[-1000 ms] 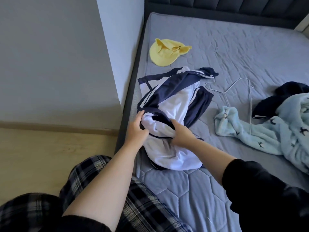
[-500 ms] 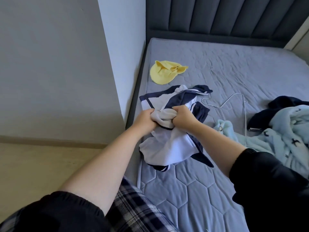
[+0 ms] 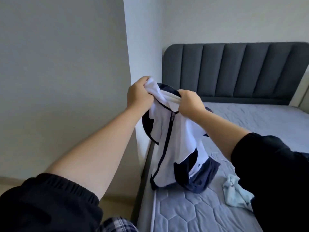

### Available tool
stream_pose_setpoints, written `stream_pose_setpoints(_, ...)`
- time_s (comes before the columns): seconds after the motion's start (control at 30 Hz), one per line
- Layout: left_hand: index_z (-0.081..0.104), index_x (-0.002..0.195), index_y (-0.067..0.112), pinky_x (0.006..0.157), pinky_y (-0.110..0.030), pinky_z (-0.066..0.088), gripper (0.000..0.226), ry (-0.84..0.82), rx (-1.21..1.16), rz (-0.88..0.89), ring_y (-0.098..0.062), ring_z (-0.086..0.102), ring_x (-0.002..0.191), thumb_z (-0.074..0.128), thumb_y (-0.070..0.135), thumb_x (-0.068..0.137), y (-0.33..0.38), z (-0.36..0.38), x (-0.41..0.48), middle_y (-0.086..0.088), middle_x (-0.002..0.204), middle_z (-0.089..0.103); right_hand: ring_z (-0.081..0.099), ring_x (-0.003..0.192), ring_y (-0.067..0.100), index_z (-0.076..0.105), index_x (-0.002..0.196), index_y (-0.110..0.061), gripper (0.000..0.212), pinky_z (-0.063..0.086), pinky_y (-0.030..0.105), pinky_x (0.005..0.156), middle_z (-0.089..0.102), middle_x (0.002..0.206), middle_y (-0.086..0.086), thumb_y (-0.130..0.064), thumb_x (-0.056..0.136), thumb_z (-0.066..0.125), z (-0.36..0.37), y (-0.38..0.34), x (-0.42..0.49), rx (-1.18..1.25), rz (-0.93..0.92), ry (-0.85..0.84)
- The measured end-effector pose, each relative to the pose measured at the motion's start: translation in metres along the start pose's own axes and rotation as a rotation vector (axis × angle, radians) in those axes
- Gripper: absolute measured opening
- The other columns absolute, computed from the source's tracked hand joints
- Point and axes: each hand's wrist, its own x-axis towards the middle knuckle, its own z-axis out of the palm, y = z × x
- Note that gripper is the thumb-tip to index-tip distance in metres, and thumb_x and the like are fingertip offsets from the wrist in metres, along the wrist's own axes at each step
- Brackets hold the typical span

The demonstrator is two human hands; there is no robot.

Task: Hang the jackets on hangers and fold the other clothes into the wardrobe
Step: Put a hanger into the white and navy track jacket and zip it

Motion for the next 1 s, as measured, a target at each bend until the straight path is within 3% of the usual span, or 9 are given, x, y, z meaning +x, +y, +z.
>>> stream_pose_setpoints(0.1, 0.057, 0.130, 0.018, 0.092, -0.028, 0.046, 0.063, 0.063, 0.154, 0.172, -0.023, 0.057, 0.109, 0.038, -0.004, 0.073, 0.029, -0.031, 0.018, -0.006, 0.122, 0.063, 0.053, 0.087, 0.030, 0.049, 0.093, -0.013, 0.024, 0.033, 0.032, 0.069, 0.053, 0.089, 0.006, 0.003, 0.076, 0.051, -0.025, -0.008, 0.015, -0.289, -0.078, 0.082)
stream_pose_setpoints(0.33, 0.062, 0.091, 0.005, 0.060, -0.029, 0.022, 0.033, 0.231, 0.415, 0.323, -0.037, 0.054, 0.082, 0.042, -0.011, 0.069, 0.064, -0.064, 0.025, -0.010, 0.080, 0.050, 0.049, 0.089, 0.028, 0.044, 0.082, -0.016, 0.019, 0.030, 0.038, 0.082, 0.049, 0.081, 0.002, -0.003, 0.075, 0.055, -0.074, -0.011, 0.025, -0.367, 0.091, 0.277)
stream_pose_setpoints(0.47, 0.061, 0.116, 0.007, 0.075, -0.030, 0.042, 0.047, 0.328, 0.317, 0.232, -0.033, 0.057, 0.098, 0.043, -0.008, 0.075, 0.092, -0.074, 0.033, -0.011, 0.102, 0.064, 0.051, 0.083, 0.031, 0.048, 0.086, -0.011, 0.016, 0.027, 0.035, 0.075, 0.054, 0.083, 0.007, 0.001, 0.076, 0.052, -0.110, -0.028, 0.025, -0.282, 0.032, 0.478)
stream_pose_setpoints(0.57, 0.047, 0.062, 0.010, 0.052, -0.026, 0.031, 0.020, 0.301, 0.246, 0.120, -0.027, 0.045, 0.072, 0.042, -0.005, 0.074, 0.116, -0.081, 0.039, -0.002, 0.063, 0.046, 0.050, 0.089, 0.032, 0.053, 0.097, -0.006, 0.021, 0.028, 0.035, 0.075, 0.053, 0.101, 0.013, 0.002, 0.078, 0.053, -0.144, -0.040, 0.023, -0.225, -0.001, 0.574)
stream_pose_setpoints(0.63, 0.047, 0.065, 0.009, 0.053, -0.025, 0.030, 0.017, 0.247, 0.160, 0.071, -0.025, 0.043, 0.069, 0.043, -0.002, 0.078, 0.131, -0.084, 0.040, -0.001, 0.063, 0.044, 0.044, 0.079, 0.030, 0.050, 0.094, -0.006, 0.019, 0.030, 0.033, 0.068, 0.049, 0.104, 0.012, 0.005, 0.078, 0.049, -0.164, -0.047, 0.019, -0.151, 0.016, 0.594)
stream_pose_setpoints(0.73, 0.059, 0.099, 0.010, 0.067, -0.027, 0.041, 0.019, 0.118, 0.003, -0.010, -0.024, 0.054, 0.081, 0.045, 0.009, 0.088, 0.143, -0.081, 0.040, -0.003, 0.087, 0.058, 0.045, 0.069, 0.029, 0.046, 0.084, -0.012, 0.017, 0.031, 0.030, 0.058, 0.050, 0.082, 0.005, 0.004, 0.077, 0.045, -0.184, -0.054, 0.012, -0.161, 0.063, 0.504)
stream_pose_setpoints(0.83, 0.063, 0.102, 0.011, 0.072, -0.027, 0.049, 0.018, -0.267, -0.070, -0.140, -0.025, 0.062, 0.088, 0.054, 0.010, 0.087, 0.130, -0.081, 0.031, -0.008, 0.095, 0.067, 0.050, 0.073, 0.029, 0.049, 0.076, -0.011, 0.010, 0.038, 0.030, 0.063, 0.049, 0.072, 0.004, -0.005, 0.082, 0.044, -0.190, -0.054, 0.004, -0.275, 0.141, 0.216)
stream_pose_setpoints(0.93, 0.064, 0.105, 0.008, 0.077, -0.033, 0.051, 0.025, -0.667, 0.323, -0.239, -0.028, 0.065, 0.094, 0.062, 0.012, 0.080, 0.092, -0.073, 0.018, -0.011, 0.104, 0.067, 0.051, 0.070, 0.024, 0.049, 0.074, -0.008, 0.017, 0.039, 0.028, 0.062, 0.052, 0.071, 0.005, -0.013, 0.089, 0.046, -0.167, -0.042, -0.010, -0.484, 0.126, -0.254)
stream_pose_setpoints(1.0, 0.060, 0.098, 0.007, 0.071, -0.031, 0.047, 0.016, -0.694, 0.555, -0.164, -0.028, 0.060, 0.089, 0.056, 0.007, 0.083, 0.063, -0.051, 0.004, -0.012, 0.106, 0.064, 0.047, 0.062, 0.020, 0.047, 0.070, -0.008, 0.020, 0.035, 0.028, 0.054, 0.054, 0.073, 0.006, -0.013, 0.089, 0.046, -0.129, -0.025, -0.019, -0.507, 0.104, -0.378)
